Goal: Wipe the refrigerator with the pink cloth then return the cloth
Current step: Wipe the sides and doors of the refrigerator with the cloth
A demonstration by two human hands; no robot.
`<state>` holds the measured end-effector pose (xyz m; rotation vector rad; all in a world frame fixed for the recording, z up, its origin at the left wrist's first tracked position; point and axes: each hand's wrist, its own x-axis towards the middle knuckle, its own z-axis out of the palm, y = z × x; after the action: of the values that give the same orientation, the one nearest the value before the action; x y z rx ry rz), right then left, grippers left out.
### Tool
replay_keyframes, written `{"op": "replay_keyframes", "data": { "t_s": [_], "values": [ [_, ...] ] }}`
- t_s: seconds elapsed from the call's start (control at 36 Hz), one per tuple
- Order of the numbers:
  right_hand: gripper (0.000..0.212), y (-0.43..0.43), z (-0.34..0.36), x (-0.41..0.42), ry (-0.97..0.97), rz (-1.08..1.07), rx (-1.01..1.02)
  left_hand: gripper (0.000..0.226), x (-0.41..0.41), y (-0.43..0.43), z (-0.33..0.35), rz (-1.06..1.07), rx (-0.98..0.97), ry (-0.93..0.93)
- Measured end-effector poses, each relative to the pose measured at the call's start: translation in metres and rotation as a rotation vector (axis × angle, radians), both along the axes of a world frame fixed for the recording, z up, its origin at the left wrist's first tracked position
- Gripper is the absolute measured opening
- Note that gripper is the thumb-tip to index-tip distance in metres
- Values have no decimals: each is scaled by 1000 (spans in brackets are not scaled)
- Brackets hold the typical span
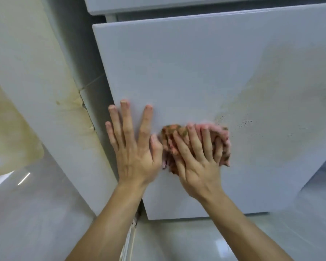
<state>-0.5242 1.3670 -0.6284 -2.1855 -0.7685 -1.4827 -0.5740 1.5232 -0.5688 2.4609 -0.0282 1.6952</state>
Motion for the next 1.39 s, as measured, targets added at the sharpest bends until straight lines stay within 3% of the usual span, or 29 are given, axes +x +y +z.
{"op": "replay_keyframes", "data": {
  "t_s": [0.14,0.25,0.36,0.53,0.67,0.78,0.92,1.06,1.28,1.39],
  "values": [
    [53,1,93,3,-50,-28,130,77,2,-9,10,-19,-9,-10],
    [50,2,98,2,-78,-74,143,72,8,-10,20,-45,-3,-48],
    [55,5,60,6,-78,-56,150,67,9,-13,23,-50,-33,-63],
    [65,-30,-72,5,10,-56,-130,64,7,-11,22,-51,-29,-55],
    [70,-36,-83,3,59,-60,-159,65,3,-14,25,-55,-35,-22],
    [68,-33,-56,0,73,-17,-106,70,4,-18,26,-33,-19,-27],
    [54,-11,50,5,7,-24,146,75,3,-21,34,-19,3,-36],
    [52,-2,133,5,-98,-48,171,73,4,-25,43,-34,-1,-44],
    [52,-1,124,10,-154,-57,187,70,7,-30,46,-48,-35,-76],
    [55,-16,89,15,-145,12,102,71,8,-33,45,-47,-52,-81]
  ]
}}
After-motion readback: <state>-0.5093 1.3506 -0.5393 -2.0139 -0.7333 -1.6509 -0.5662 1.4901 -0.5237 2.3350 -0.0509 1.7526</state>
